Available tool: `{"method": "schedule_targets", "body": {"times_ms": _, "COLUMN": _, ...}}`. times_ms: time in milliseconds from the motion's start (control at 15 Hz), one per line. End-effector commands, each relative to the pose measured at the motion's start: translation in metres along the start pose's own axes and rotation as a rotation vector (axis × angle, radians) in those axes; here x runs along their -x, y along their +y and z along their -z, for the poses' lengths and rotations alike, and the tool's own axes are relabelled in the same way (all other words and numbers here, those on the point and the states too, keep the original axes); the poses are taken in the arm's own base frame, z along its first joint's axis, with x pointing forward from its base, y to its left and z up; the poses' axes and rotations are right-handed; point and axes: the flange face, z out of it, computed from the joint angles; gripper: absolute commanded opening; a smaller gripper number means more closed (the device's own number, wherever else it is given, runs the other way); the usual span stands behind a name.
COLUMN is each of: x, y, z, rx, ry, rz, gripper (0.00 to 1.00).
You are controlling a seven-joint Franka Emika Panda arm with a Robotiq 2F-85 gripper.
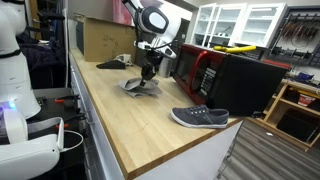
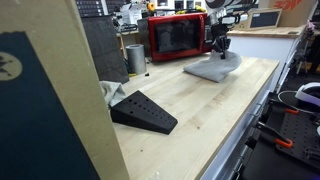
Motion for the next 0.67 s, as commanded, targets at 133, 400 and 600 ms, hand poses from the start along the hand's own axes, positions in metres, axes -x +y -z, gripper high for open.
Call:
{"method": "schedule_targets", "body": {"times_ms": 133, "x": 0.019, "y": -0.051, "z": 0.022, "rx": 0.014, "ry": 0.038, "rz": 0.012, "gripper": 0.01}}
{"method": "schedule_targets", "body": {"times_ms": 400, "x": 0.019, "y": -0.103, "z": 0.032, "rx": -0.043, "ry": 0.041, "rz": 0.019, "gripper": 0.01}}
{"method": "schedule_targets", "body": {"times_ms": 600, "x": 0.026, "y": -0.14, "z": 0.041, "rx": -0.134, "ry": 0.03, "rz": 0.038, "gripper": 0.01}}
